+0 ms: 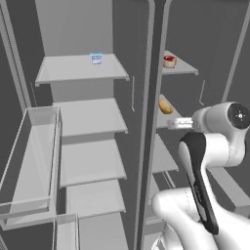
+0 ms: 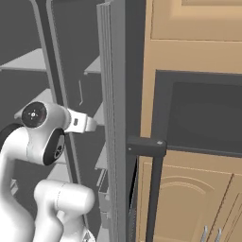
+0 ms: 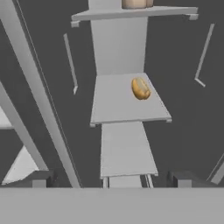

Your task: Pick up the frozen steak from the freezer, place it on any shelf in the fridge, and close the fridge and freezer doors when done.

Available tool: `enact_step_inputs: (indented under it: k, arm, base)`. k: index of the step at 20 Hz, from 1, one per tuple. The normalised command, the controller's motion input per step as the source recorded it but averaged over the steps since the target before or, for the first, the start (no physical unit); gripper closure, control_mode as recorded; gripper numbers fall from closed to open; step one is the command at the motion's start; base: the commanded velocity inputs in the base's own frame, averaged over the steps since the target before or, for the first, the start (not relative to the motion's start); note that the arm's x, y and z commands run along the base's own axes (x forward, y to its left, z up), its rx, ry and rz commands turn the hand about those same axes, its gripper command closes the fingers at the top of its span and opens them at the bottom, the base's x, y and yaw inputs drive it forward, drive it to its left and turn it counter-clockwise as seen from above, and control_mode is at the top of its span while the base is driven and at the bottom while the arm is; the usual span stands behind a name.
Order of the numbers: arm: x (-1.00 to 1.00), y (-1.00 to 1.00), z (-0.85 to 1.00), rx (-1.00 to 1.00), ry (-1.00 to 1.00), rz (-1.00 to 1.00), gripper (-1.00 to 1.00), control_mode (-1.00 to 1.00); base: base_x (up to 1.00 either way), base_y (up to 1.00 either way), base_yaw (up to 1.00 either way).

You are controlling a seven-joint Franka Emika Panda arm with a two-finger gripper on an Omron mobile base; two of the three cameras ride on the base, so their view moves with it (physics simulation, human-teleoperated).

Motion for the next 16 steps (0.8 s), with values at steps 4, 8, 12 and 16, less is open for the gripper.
enact_step_inputs:
  k: [4, 8, 12, 16]
  arm:
    - [-0.15, -0.34, 0.71, 0.16, -0.17, -0.15, -1.00, -1.00]
    - [-0.02, -0.30, 0.74, 0.17, -0.17, -0.11, -1.00, -1.00]
    - [0.03, -0.07, 0.73, 0.14, -0.14, -0.02, -1.00, -1.00]
    - [0.23, -0.06, 0.71, 0.11, -0.06, 0.00, -1.00, -1.00]
  base:
    - [0.00, 0.00, 0.00]
    - [0.00, 0.00, 0.00]
    - [0.00, 0.00, 0.00]
    - [0.00, 0.00, 0.00]
